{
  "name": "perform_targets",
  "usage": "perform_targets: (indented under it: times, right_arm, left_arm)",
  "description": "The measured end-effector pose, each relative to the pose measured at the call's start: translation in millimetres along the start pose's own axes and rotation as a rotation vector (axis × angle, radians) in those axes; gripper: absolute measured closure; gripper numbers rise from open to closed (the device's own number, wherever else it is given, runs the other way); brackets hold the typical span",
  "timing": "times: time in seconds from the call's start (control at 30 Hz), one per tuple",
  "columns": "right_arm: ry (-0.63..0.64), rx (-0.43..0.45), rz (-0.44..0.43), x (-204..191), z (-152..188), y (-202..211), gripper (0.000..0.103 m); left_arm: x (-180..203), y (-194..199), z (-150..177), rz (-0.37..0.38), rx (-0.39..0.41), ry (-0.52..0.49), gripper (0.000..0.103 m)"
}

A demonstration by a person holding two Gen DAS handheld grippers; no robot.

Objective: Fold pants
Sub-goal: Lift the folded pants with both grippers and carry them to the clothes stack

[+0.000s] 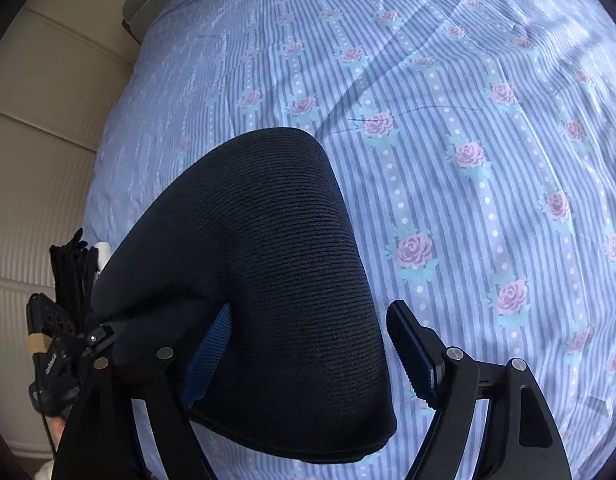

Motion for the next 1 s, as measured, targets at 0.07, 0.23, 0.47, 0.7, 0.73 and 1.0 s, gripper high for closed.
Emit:
perform_targets:
  times: [0.07,0.23,0.47,0.7,0.73,1.0]
  right_arm:
    - [-0.015,-0.014,-0.014,3,-1,-8,0.024]
    - [-0.059,-0.025,-0.036,6,-1,-20,0.024]
    - [0.006,-0.006,-0.018,-21,8,-15,0.045]
    - [0.051,0.062,-0.059,-36,26,35,0.049]
    - [0.061,0.072,-0.067,-39,30,45,0.049]
    - [0.129,0.140,-0.159,-51,59,141,0.049]
  left_arm:
    - [-4,-3,2,0.034,0.015,0.026,0.004]
    - [-8,-2,7,0.099,0.056,0.140,0.028]
    - [12,22,12,0.039,0.050,0.072,0.049]
    - [44,68,25,0.045,0.123,0.014,0.050]
    - [50,76,24,0.046,0.136,0.005,0.050]
    - [119,170,64,0.022,0.286,-0.102,0.050]
Point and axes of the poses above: each gripper's, at about its wrist camera, not at the fingertips, and y roughly against the way its jaws point, x to its right, z to its underside, the point moved 2 cm from there along -y, roughly the way its jaws point, and after that the axes turned 15 degrees about -y, right-handed, at the moved point
